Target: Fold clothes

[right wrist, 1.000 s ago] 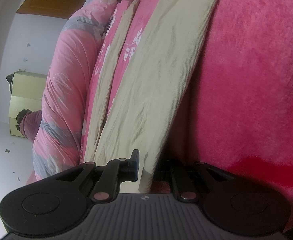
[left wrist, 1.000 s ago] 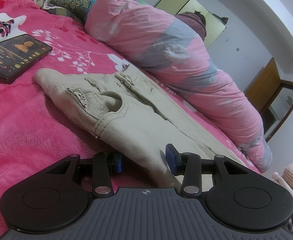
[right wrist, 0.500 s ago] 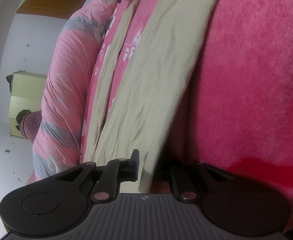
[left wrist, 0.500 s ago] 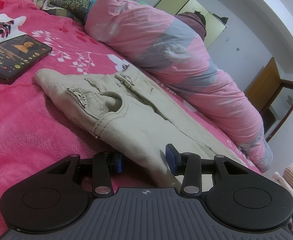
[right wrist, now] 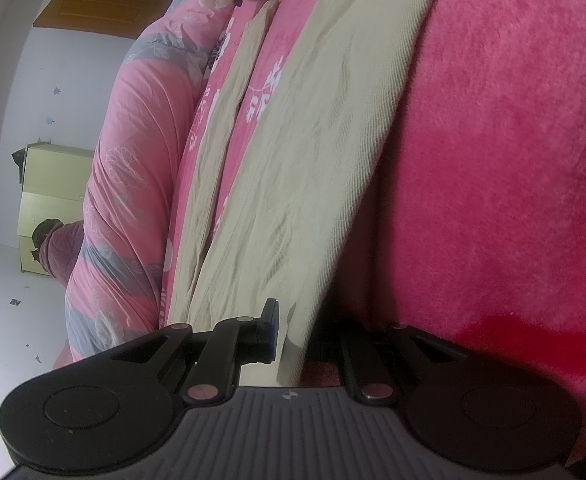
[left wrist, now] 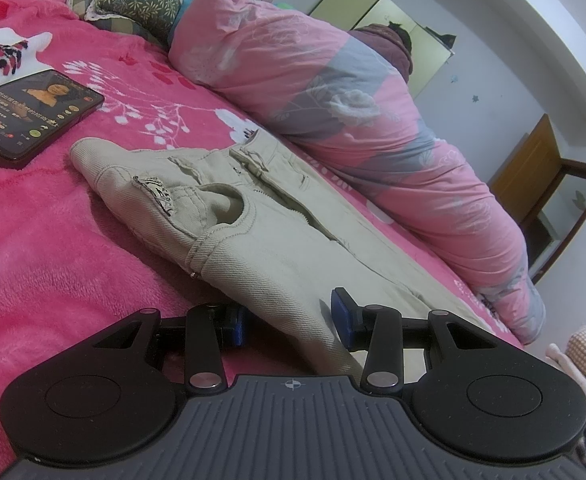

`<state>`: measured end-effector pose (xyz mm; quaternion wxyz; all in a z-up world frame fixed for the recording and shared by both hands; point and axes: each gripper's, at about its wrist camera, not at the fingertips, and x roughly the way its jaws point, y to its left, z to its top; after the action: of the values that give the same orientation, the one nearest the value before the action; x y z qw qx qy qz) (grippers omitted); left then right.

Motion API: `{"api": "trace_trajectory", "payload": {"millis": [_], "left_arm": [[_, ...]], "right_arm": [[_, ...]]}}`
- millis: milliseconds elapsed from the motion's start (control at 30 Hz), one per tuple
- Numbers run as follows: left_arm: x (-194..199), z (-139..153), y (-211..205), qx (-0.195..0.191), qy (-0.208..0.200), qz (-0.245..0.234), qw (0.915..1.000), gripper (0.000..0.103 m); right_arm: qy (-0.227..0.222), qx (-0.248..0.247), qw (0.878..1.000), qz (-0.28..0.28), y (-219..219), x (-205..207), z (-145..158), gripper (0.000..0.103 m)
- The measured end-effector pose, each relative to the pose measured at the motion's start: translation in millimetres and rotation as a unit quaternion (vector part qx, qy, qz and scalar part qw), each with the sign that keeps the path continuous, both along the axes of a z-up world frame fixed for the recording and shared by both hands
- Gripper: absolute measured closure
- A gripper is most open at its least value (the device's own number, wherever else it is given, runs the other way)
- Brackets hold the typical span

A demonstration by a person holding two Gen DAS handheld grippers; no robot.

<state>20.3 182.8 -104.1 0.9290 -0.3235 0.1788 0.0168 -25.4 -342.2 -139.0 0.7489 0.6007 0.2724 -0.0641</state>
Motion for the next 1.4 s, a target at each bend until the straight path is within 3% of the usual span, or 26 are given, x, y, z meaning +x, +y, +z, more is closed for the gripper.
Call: {"api": "trace_trajectory", "payload": {"millis": [1200, 1400], "left_arm": [[1.0, 1.3, -1.5, 0.01, 0.006, 0.0, 0.9999, 0.063], [7.0, 9.0, 3.9, -0.002, 0.032, 0.008, 0.9994, 0.063]], "right_arm": [[0.003, 0.007, 1.0, 0.003, -3.2, 3.0, 1.0, 0.092], [-0.035, -0.023, 0.999, 0.023, -15.7, -1.0, 18.6, 0.091]]}}
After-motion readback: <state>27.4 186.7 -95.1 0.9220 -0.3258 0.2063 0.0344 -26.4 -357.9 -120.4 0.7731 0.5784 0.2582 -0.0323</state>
